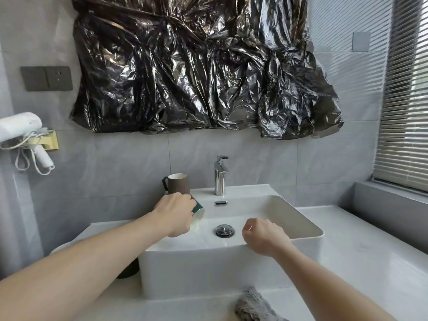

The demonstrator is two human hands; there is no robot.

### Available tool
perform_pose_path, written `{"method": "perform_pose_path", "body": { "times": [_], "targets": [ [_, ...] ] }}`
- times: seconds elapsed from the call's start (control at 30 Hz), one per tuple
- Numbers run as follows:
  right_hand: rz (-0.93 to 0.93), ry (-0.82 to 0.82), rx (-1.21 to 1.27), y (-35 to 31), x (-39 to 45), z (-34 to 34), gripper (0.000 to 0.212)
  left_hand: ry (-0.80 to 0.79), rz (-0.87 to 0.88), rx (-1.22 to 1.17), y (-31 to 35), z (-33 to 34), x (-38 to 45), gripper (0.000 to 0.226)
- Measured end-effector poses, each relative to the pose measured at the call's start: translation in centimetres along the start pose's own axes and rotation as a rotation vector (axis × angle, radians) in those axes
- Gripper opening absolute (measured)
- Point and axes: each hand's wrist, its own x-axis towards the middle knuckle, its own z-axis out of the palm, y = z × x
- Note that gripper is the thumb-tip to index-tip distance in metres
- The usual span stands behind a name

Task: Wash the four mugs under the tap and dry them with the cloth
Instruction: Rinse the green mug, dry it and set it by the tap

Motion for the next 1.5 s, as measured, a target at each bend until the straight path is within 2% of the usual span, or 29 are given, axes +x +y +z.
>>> {"method": "perform_pose_path", "body": {
  "times": [0.17, 0.3, 0.4, 0.5, 0.6, 0.73, 0.83, 0.9, 1.03, 1.1, 1.23, 1.3, 1.37, 1.5],
  "targets": [
    [-0.02, 0.039, -0.036, 0.0, -0.3, 0.2, 0.035, 0.038, 0.115, 0.179, 0.6, -0.2, -0.7, 0.026],
    [-0.123, 0.066, -0.139, -0.1, -1.7, 0.4, 0.037, 0.088, 0.174, 0.245, 1.0, -0.8, -1.2, 0.024],
    [-0.266, 0.09, -0.08, 1.1, -3.7, 0.8, 0.038, 0.109, 0.202, 0.257, 1.2, -1.1, -1.5, 0.022],
    [-0.523, 0.134, -0.033, 3.0, -7.6, 1.9, 0.044, 0.151, 0.233, 0.257, 1.1, -1.7, -1.9, 0.02],
    [-0.596, 0.045, -0.016, 5.1, -11.5, 3.4, 0.054, 0.216, 0.269, 0.243, 0.9, -1.9, -2.4, 0.017],
    [-0.495, -0.174, -0.126, 6.1, -13.7, 5.1, 0.076, 0.243, 0.314, 0.219, 1.1, -1.6, -3.0, 0.011],
    [-0.432, -0.236, -0.098, 5.9, -14.3, 6.1, 0.076, 0.267, 0.304, 0.202, 1.3, -1.1, -3.1, 0.006],
    [-0.416, -0.221, -0.07, 5.8, -14.5, 6.7, 0.071, 0.295, 0.251, 0.135, 1.5, -0.9, -3.2, 0.012],
    [-0.382, -0.17, -0.017, 5.5, -14.3, 7.4, 0.056, 0.272, -0.06, -0.324, 1.8, -1.8, -3.4, 0.019],
    [-0.367, -0.148, -0.015, 4.9, -14.2, 7.5, 0.052, 0.266, -0.176, -0.461, 1.9, -1.8, -3.1, 0.02],
    [-0.357, -0.126, -0.008, 4.2, -14.3, 7.5, 0.055, 0.258, -0.237, -0.558, 2.0, -1.9, -3.1, 0.019],
    [-0.362, -0.124, -0.022, 3.9, -14.2, 7.0, 0.045, 0.265, -0.236, -0.533, 2.0, -2.0, -3.3, 0.02],
    [-0.361, -0.086, 0.087, 3.0, -14.2, 5.8, 0.034, 0.256, -0.278, -0.569, 1.6, -1.8, -3.4, 0.023],
    [-0.33, 0.108, 0.386, 1.0, -12.8, 2.3, 0.053, 0.27, -0.417, -0.775, 0.2, -0.3, -2.5, 0.034]
  ]
}}
